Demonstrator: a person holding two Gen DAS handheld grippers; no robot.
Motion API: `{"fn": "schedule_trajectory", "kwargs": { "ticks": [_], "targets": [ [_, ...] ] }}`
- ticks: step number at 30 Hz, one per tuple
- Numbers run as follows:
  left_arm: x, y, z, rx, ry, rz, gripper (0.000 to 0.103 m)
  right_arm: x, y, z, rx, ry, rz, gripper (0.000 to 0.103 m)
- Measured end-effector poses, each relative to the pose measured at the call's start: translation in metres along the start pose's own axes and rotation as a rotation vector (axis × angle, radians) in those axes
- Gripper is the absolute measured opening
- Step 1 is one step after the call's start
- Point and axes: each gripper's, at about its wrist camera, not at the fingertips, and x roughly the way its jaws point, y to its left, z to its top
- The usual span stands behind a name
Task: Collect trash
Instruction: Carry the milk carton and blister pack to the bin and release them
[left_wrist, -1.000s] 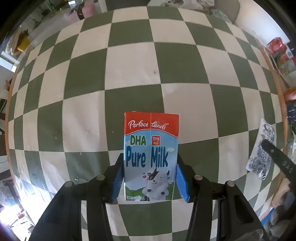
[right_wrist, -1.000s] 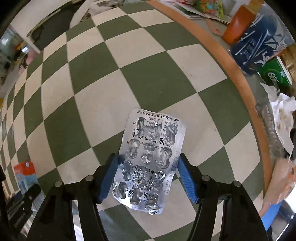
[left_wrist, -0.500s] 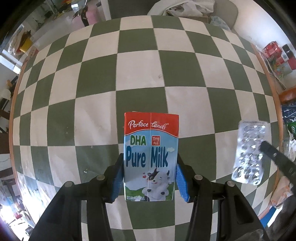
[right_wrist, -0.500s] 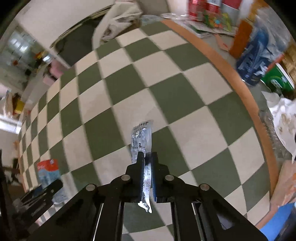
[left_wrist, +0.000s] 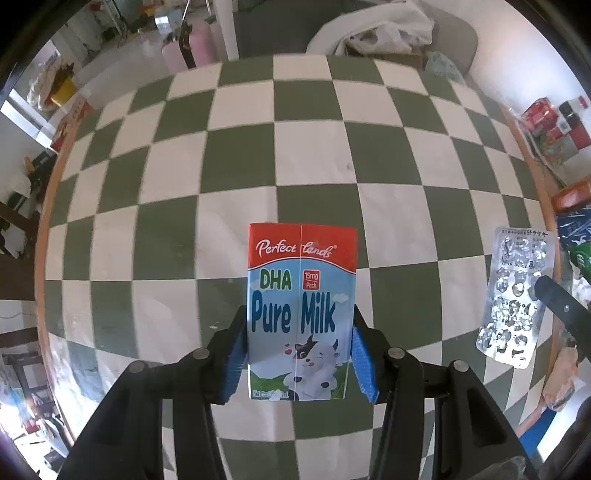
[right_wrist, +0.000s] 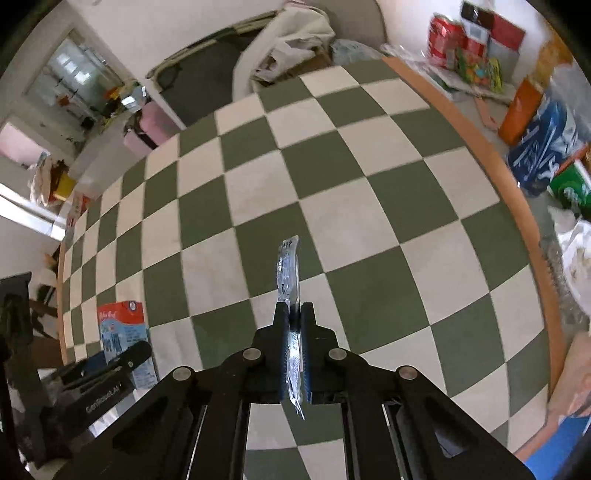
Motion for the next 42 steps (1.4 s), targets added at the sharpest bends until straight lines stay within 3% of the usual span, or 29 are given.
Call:
{"fn": "schedule_trajectory", "kwargs": {
  "ticks": [6, 12, 19, 26, 31, 35, 40, 42],
  "targets": [
    [-0.036, 0.017, -0.031, 0.007, -0.070, -0.014, 0.047, -0.035, 0.020, -0.028, -0.057, -0.034, 0.023, 0.006],
    [-0.060, 0.049, -0.083, 0.017, -0.133, -0.042, 0.047, -0.075, 0.045, -0.087, -0.097, -0.066, 0.058, 0.006],
    [-0.100, 0.094, -0.189, 0.058, -0.182, -0.072, 0.047, -0.126, 0.078, -0.199, -0.110, -0.111, 0.101, 0.006],
    [-0.108, 0.147, -0.300, 0.051, -0.126, -0.090, 0.047, -0.166, 0.108, -0.336, -0.079, -0.107, 0.111, 0.006],
    [-0.086, 0.180, -0.369, 0.019, -0.024, -0.084, 0.047, -0.164, 0.118, -0.429, -0.062, -0.027, 0.123, 0.006],
    [-0.047, 0.199, -0.408, -0.028, 0.058, -0.074, 0.047, -0.140, 0.116, -0.482, -0.055, 0.058, 0.133, 0.006],
    [0.043, 0.217, -0.441, -0.130, 0.172, -0.090, 0.047, -0.073, 0.106, -0.529, -0.051, 0.171, 0.138, 0.006],
    [0.094, 0.221, -0.448, -0.156, 0.208, -0.088, 0.047, -0.028, 0.098, -0.544, -0.037, 0.219, 0.140, 0.006]
  ]
}}
